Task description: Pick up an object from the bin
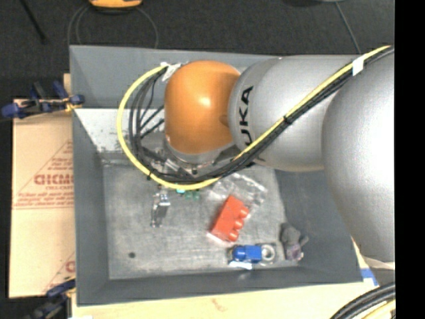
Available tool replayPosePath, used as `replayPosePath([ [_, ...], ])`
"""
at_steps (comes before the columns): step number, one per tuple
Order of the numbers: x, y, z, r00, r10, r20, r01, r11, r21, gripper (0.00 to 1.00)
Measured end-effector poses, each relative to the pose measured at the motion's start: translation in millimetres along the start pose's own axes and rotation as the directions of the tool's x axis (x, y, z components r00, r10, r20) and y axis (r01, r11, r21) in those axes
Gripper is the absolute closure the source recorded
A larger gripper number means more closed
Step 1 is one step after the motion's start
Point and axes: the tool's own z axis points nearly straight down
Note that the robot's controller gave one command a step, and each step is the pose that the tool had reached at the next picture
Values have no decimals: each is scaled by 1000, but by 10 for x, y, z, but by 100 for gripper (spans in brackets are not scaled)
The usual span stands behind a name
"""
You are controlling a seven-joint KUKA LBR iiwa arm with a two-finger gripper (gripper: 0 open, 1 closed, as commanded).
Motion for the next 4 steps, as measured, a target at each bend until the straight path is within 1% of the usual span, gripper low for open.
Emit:
replayPosePath([
  [1, -176, -769, 452, 1000, -10, 3, 10, 1000, 5, 0],
  [2, 138, -1309, 1011, 915, -404, 0, 404, 915, 3, 0],
  [3, 553, -1926, 869, 958, -286, 4, 286, 958, 3, 0],
  [4, 271, -2207, 1088, 717, -697, 8, 697, 717, 2, 0],
])
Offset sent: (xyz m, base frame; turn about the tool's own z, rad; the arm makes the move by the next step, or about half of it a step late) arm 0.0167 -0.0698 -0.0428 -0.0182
